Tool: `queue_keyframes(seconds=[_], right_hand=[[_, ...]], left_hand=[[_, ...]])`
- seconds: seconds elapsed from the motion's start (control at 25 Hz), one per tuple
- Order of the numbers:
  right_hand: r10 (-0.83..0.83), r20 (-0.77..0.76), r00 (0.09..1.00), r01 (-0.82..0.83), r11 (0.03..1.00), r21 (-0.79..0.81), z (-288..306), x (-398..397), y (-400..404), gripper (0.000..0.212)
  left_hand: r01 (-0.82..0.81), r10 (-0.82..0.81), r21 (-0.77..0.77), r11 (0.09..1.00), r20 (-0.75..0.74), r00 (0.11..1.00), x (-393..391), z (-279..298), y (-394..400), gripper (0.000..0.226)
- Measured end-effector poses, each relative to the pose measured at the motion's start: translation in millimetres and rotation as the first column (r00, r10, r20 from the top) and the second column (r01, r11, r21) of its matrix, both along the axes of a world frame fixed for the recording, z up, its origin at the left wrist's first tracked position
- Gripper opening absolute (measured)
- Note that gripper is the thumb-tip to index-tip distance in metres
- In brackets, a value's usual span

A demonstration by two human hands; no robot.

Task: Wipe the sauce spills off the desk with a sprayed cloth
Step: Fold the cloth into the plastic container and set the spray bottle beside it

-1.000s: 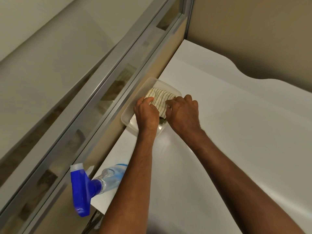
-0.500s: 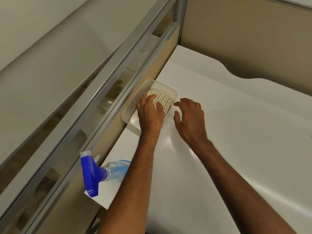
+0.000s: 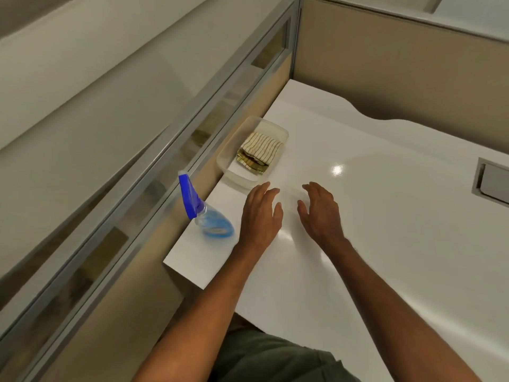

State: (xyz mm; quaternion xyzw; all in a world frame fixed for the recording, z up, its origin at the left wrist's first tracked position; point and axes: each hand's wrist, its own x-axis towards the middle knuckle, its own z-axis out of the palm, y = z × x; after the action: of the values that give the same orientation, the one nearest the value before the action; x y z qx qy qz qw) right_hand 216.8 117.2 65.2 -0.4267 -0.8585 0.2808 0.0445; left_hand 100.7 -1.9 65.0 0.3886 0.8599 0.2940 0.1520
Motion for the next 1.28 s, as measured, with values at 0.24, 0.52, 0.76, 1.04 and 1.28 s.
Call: queue_keyframes(seconds=[0.24, 0.52, 0.76, 1.04, 1.28], right_hand=[[0.067, 0.015, 0.998, -0.066, 0.995, -0.073, -15.6, 29.5, -49.8, 0.051], [0.183, -0.041, 0.982, -0.187, 0.970, -0.153, -26.4, 21.3, -91.0, 0.054], [0.285, -0.088, 0.955, -0.298, 0.908, -0.296, -15.9, -42.3, -115.8, 0.071], [0.312, -0.224, 0.923, -0.377, 0.850, -0.369, 0.7, -101.6, -132.1, 0.078], [0.317, -0.211, 0.925, -0.378, 0.835, -0.400, 8.7, -106.0, -127.3, 0.060]], left_hand=[[-0.001, 0.001, -0.038, 0.999, -0.010, 1.000, 52.2, -29.5, -94.6, 0.039], [-0.320, 0.328, -0.198, 0.927, 0.011, 0.945, 80.4, -59.0, -169.5, 0.050], [-0.451, 0.455, -0.259, 0.854, -0.047, 0.889, 39.6, -66.6, -169.9, 0.078], [-0.456, 0.445, -0.268, 0.849, -0.104, 0.889, 1.8, -87.4, -165.4, 0.092], [-0.432, 0.400, -0.284, 0.856, -0.166, 0.901, -4.4, -96.5, -156.0, 0.090]])
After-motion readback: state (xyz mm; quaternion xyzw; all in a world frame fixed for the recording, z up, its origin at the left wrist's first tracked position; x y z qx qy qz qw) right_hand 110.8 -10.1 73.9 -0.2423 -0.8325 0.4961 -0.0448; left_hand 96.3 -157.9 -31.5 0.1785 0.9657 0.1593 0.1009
